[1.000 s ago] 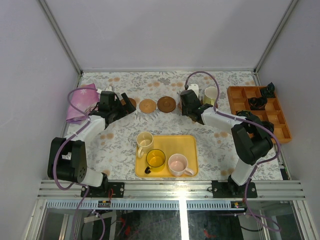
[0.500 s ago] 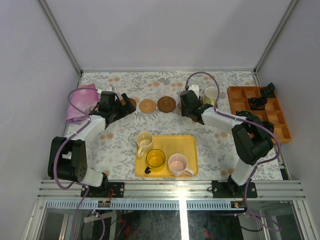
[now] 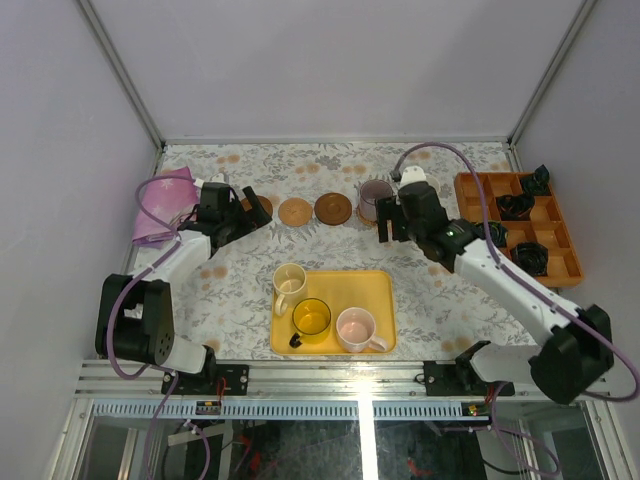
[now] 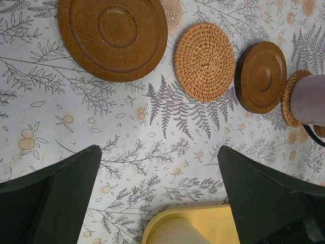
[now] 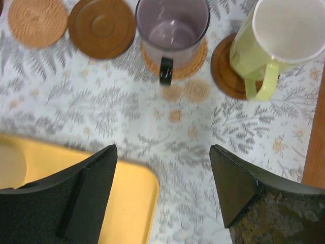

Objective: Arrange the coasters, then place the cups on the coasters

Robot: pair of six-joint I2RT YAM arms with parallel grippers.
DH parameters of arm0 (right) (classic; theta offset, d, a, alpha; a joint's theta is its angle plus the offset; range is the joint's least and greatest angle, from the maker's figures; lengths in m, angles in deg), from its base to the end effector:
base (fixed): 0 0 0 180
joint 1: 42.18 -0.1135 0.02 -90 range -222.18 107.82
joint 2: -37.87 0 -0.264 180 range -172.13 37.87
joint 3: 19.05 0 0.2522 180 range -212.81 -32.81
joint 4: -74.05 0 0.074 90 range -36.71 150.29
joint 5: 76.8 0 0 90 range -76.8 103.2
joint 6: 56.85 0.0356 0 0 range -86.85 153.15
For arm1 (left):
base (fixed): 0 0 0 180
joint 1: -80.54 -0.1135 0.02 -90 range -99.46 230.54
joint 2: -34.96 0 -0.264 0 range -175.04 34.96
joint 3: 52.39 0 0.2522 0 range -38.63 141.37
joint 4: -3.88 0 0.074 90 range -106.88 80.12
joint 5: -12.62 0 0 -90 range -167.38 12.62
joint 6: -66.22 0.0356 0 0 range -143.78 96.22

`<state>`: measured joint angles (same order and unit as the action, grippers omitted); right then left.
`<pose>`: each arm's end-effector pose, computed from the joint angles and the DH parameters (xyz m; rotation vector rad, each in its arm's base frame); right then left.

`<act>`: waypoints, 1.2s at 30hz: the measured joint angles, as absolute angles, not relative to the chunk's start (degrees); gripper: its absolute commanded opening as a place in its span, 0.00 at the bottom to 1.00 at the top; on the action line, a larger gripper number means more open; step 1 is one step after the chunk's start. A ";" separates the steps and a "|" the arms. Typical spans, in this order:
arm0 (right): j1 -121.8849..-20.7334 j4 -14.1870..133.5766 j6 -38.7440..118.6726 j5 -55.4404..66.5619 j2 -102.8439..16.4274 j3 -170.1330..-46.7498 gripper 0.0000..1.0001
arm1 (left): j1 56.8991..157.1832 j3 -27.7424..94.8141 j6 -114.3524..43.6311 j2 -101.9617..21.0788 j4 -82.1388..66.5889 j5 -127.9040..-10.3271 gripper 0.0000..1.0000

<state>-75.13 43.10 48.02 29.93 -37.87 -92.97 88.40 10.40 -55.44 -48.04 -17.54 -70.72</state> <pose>0.2556 0.1534 0.3028 -0.1647 2.1147 0.1833 0.3028 -0.0460 0.2158 -0.4227 2.3022 -0.4834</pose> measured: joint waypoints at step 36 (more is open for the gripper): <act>-95.55 26.34 47.02 7.03 -37.70 -84.27 0.31 | 89.14 10.40 -57.28 -45.00 -18.98 -70.28 0.99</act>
